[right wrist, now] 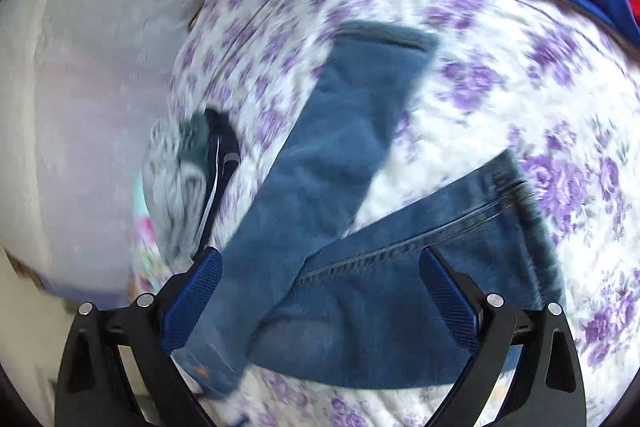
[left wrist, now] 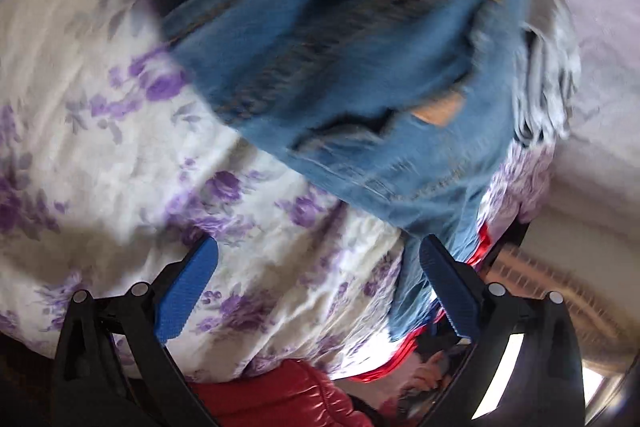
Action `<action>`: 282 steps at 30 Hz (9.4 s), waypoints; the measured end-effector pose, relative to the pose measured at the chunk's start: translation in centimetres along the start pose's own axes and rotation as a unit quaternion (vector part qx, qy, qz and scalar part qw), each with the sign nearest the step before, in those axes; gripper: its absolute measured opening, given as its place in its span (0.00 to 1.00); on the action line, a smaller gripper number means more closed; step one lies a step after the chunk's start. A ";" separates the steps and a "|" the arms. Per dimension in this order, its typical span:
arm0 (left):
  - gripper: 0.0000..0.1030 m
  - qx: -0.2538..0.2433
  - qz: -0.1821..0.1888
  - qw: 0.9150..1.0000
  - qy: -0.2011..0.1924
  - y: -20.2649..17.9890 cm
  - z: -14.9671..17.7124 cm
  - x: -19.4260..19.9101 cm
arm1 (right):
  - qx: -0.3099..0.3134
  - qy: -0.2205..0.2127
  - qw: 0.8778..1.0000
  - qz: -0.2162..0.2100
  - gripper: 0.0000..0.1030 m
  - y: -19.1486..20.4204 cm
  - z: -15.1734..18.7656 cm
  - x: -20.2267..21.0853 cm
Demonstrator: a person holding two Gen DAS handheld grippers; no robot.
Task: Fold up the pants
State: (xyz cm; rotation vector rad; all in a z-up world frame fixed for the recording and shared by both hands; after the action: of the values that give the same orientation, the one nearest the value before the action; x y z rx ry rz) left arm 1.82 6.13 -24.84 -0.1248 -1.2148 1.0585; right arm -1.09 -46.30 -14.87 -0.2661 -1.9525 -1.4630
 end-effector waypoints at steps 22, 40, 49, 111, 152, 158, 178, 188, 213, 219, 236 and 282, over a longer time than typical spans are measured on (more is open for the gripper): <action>0.95 0.094 0.109 0.990 0.008 -0.3 0.1 1.1 | -0.010 0.010 0.999 -0.051 0.04 -0.2 -2.4 -3.7; 0.72 -0.004 0.097 0.991 -0.091 -4.2 -5.4 3.1 | -0.042 -0.013 0.998 -0.042 0.53 -1.2 -1.0 -0.9; 0.16 -0.064 0.115 0.985 -0.112 -5.8 -4.4 7.1 | -0.031 0.022 0.999 0.012 0.50 -2.2 -1.2 -5.7; 0.70 -0.062 0.026 0.982 -0.174 -5.5 -4.4 11.3 | 0.060 0.036 0.998 0.011 0.74 -2.5 1.7 5.2; 0.84 -0.058 0.037 0.994 -0.087 -4.8 -4.7 6.3 | 0.050 0.013 0.997 -0.052 0.08 -0.5 5.0 1.6; 0.84 -0.081 0.037 0.987 -0.131 -8.9 -8.4 7.3 | 0.022 -0.002 1.000 -0.017 0.07 -2.4 1.2 1.4; 0.39 -0.116 -0.041 0.976 -0.177 -11.1 -15.3 8.1 | -0.097 0.040 0.993 -0.046 0.44 -5.8 5.6 -1.3; 0.14 -0.145 0.011 0.972 -0.182 -10.6 -11.9 12.4 | 0.026 0.026 0.998 -0.053 0.06 0.6 2.4 -0.5; 0.47 -0.005 0.011 0.986 -0.168 7.3 -1.2 15.2 | -0.047 0.080 0.994 0.063 0.18 -11.3 1.2 7.3; 0.61 -0.016 0.028 0.970 -0.240 5.6 -1.7 21.1 | -0.072 -0.002 0.994 0.083 0.24 -11.5 -1.2 8.6; 0.60 -0.032 0.048 0.993 -0.101 -2.8 -5.3 9.3 | -0.018 -0.084 0.993 0.077 0.48 -7.7 -5.0 10.0; 0.23 -0.075 0.099 0.981 -0.147 -11.1 -12.0 15.2 | 0.106 0.096 0.989 0.038 0.10 6.7 -5.8 -3.9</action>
State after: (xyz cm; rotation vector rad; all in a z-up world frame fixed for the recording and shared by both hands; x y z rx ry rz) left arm 17.46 16.18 -12.49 -0.2145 -1.5761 1.1855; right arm 7.68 -48.37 -11.33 -0.0987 -1.8999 -1.1750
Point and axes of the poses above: each gripper's, at about its wrist camera, not at the fingertips, and x roughly against the way its jaws point, y to its left, z to its underside, the point moved 5 cm from there along -x, roughly the way its jaws point, and after that the axes turned 1 degree about y, right-handed, at the moved point
